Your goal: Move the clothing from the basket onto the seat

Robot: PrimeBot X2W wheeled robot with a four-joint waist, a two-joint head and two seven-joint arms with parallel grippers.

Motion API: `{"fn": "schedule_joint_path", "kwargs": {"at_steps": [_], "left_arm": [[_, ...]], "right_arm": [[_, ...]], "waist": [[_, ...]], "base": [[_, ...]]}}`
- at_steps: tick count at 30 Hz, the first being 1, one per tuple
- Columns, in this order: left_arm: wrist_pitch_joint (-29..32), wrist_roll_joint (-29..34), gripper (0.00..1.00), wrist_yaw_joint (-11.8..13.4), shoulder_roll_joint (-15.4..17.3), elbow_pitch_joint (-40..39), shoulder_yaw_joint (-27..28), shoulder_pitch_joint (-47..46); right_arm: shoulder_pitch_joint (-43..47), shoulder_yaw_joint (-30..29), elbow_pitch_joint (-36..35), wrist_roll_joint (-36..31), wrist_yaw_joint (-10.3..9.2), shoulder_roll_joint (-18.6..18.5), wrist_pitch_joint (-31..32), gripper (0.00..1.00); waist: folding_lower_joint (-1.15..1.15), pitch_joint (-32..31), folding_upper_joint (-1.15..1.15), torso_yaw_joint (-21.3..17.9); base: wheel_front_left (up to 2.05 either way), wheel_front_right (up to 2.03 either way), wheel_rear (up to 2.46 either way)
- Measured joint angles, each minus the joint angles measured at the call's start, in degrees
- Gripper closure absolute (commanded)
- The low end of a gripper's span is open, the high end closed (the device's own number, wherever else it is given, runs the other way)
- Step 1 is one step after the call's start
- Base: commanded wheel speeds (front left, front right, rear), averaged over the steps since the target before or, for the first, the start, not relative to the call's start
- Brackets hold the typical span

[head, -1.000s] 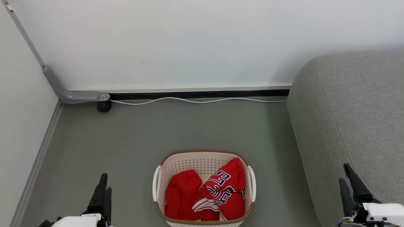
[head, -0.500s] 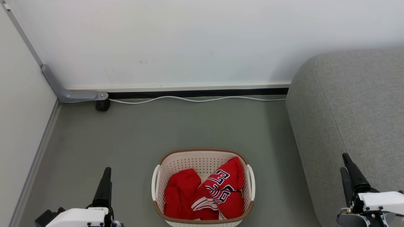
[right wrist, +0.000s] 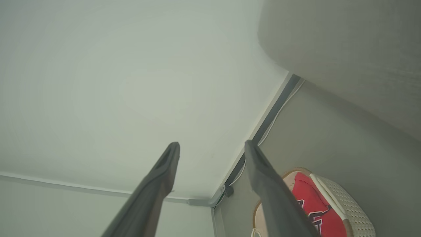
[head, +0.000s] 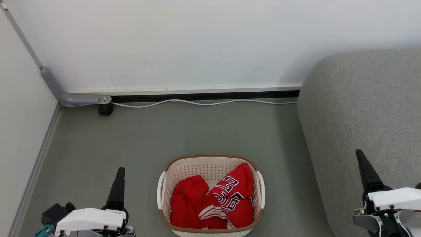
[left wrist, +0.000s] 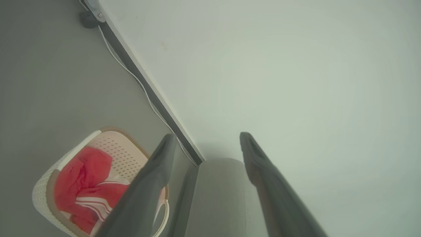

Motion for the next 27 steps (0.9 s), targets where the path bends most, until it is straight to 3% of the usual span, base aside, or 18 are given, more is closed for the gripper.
{"fn": "schedule_joint_path", "kwargs": {"at_steps": [16, 27], "left_arm": [[-2.49, 16.33, 0.00, 2.71, 0.22, 0.73, -4.42, -2.01], [-4.28, 26.53, 0.00, 6.66, 0.38, 2.24, -6.66, -3.73]], "right_arm": [[-2.01, 1.65, 0.12, -15.04, 0.00, -1.83, -2.65, 0.00], [-3.94, 4.27, 0.54, -24.98, 0.00, -3.94, -4.44, 0.00]], "waist": [[0.00, 0.08, 0.00, -0.24], [0.00, 0.29, 0.00, -0.45]], "base": [[0.00, 0.00, 0.00], [0.00, 0.00, 0.00]]}}
